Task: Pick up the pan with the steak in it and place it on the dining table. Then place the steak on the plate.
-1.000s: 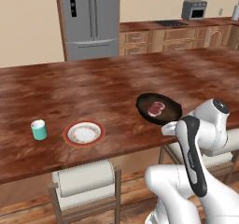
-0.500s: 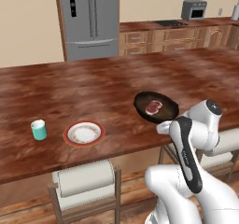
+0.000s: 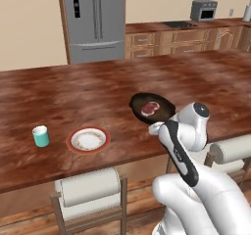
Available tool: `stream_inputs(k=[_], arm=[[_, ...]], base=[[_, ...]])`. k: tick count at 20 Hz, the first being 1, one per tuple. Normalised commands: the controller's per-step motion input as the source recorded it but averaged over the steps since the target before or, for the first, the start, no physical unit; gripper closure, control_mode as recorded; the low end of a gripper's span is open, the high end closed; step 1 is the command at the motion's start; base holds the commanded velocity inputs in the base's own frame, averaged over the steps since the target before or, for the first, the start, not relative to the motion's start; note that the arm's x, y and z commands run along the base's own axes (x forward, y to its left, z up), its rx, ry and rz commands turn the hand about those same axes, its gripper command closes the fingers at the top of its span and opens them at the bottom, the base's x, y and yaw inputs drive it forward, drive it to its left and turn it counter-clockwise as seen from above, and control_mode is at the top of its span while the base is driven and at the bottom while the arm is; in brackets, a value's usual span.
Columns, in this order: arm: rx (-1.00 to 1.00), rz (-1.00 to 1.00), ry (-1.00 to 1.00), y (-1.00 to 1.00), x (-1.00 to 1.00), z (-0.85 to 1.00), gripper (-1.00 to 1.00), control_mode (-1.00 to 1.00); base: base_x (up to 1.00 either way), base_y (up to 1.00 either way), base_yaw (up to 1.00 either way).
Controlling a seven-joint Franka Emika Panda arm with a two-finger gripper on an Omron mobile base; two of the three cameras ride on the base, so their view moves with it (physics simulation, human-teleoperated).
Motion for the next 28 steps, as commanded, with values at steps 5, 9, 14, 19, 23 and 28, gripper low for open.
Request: stream_inputs(k=[5, 9, 14, 19, 23, 28], arm=[[0.00, 0.00, 0.00, 0.07, -0.01, -0.03, 1.00, -1.00], [-0.01, 0.11, 0.00, 0.00, -0.04, -0.20, 1.00, -1.00], [-0.04, 0.19, 0.00, -0.03, 0.00, -0.38, 1.00, -1.00], [-0.03, 0.17, 0.00, -0.03, 0.06, -0.38, 1.00, -1.00], [-0.08, 0.12, 0.00, 0.00, 0.23, -0.33, 1.00, -1.00], [-0.11, 0.04, 0.01, 0.01, 0.28, -0.29, 1.00, -1.00]], base=[[0.00, 0.00, 0.00], [0.00, 0.00, 0.00], [0.00, 0.00, 0.00], [0.00, 0.00, 0.00], [0.00, 0.00, 0.00], [0.00, 0.00, 0.00]])
